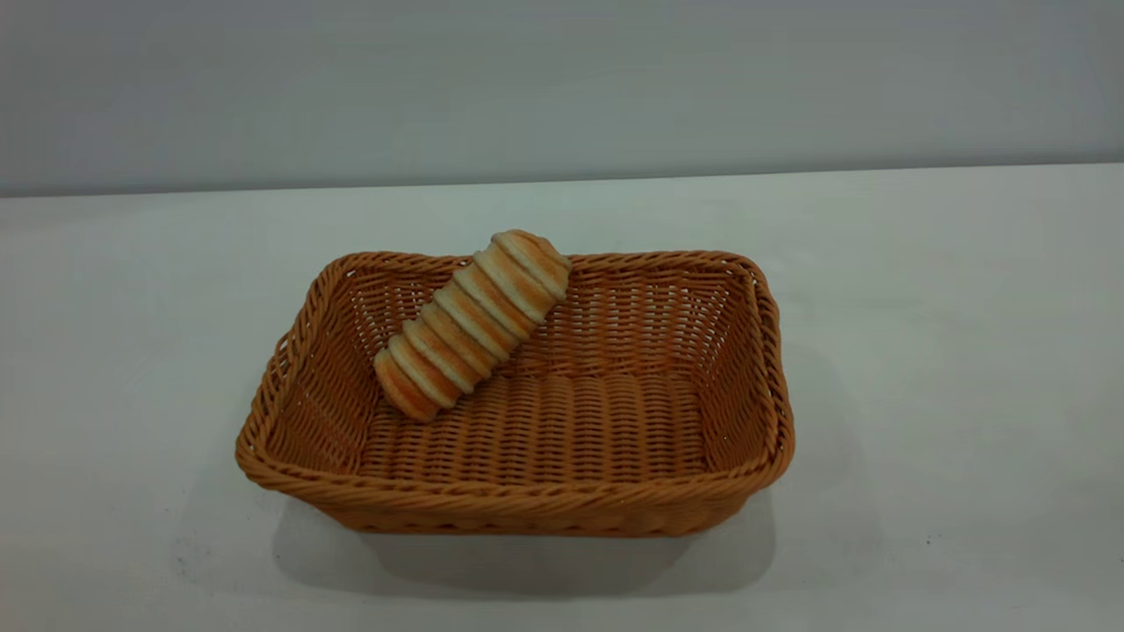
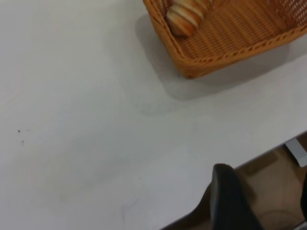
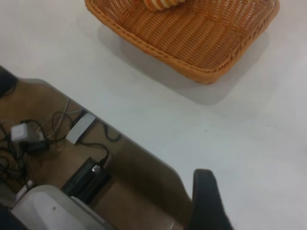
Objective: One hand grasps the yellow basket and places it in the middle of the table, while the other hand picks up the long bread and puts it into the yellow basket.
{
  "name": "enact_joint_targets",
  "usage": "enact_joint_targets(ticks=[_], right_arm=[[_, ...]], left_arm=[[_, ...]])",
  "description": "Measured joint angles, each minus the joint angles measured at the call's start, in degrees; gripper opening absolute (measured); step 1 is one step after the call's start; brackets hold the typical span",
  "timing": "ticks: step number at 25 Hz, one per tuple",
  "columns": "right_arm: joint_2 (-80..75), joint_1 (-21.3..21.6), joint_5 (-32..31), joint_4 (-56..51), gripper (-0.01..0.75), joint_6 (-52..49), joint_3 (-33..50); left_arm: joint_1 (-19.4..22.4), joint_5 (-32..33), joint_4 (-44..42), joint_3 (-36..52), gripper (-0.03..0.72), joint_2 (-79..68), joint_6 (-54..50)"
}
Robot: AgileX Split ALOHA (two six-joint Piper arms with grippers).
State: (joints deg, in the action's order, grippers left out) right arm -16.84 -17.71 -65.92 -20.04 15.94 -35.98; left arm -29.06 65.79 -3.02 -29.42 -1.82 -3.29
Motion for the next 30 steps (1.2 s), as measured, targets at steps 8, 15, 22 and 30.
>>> enact_joint_targets(ticks=[8,15,22,30], right_arm=[[8.7,0.0,0.4,5.1,0.571,0.1,4.5],[11.7,0.0,0.3,11.7,0.571,-1.4,7.0],[11.8,0.0,0.4,13.3,0.571,-2.4,8.3],[11.8,0.0,0.6,15.1,0.571,-7.2,8.5]], left_arm=[[0.0,-0.5,-0.2,1.4,0.42,1.6,0.7],[0.0,-0.5,-1.1,1.4,0.42,1.8,0.7],[0.0,-0.5,-1.1,1.4,0.42,1.8,0.7],[0.0,-0.5,-1.1,1.4,0.42,1.8,0.7]])
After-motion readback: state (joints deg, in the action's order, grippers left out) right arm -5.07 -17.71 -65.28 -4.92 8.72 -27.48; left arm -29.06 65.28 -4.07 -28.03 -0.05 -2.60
